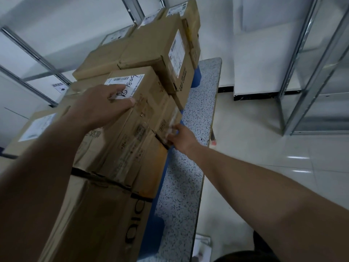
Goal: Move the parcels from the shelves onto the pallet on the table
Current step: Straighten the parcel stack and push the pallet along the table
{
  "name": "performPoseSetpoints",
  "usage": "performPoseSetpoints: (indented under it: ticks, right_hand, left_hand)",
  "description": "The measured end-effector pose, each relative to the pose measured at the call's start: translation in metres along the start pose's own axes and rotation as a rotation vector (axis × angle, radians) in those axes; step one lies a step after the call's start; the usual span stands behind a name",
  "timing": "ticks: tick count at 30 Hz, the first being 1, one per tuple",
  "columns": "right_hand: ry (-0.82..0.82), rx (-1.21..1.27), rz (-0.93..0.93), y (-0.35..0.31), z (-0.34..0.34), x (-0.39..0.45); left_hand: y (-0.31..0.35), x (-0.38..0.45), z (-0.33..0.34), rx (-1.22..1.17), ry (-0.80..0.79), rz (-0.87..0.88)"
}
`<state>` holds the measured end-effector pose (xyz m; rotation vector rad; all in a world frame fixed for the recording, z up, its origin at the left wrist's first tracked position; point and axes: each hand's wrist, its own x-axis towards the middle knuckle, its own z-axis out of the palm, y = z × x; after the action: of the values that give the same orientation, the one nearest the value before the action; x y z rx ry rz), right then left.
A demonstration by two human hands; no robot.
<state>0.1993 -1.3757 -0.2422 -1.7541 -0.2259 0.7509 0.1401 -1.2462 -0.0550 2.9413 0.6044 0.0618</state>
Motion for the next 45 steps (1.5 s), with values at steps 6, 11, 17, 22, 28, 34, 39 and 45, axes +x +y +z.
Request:
performPoseSetpoints:
  ticks: [6, 11, 17, 22, 28, 34, 39, 45]
  right_hand:
    - [-0.035, -0.067, 0.005, -0.003, -0.006, 0.002]
    - [0.044, -0.179, 0.002, -0.010, -0.040, 0.019]
    - [0.158, -0.042, -0.008, -0.028, -0.075, 0.057]
    - [0.154, 0.017, -0.066, -0.048, -0.086, 0.081]
    - [0.099, -0.057, -0.141, -0.066, -0.090, 0.093]
    - [0.047, -0.088, -0.155, -0.061, -0.087, 0.099]
    - [0.016, -0.089, -0.150, -0.059, -0.086, 0.103]
    - [-0.035, -0.084, -0.156, -0.058, -0.089, 0.106]
  left_hand:
    - [-0.002, 0.003, -0.003, -0.011, -0.026, -0.004]
    - [0.011, 0.017, -0.008, -0.100, 0.084, 0.036]
    - [0.042, 0.060, -0.008, -0.037, 0.173, 0.081]
    - [0.057, 0.105, 0.004, 0.076, 0.105, 0.126]
    - [0.047, 0.132, 0.014, 0.135, 0.041, 0.077]
    - [0.034, 0.131, 0.016, 0.055, 0.068, 0.075]
    - [0.024, 0.133, 0.020, 0.042, 0.075, 0.081]
    - [0.026, 0.133, 0.022, 0.052, 0.116, 0.097]
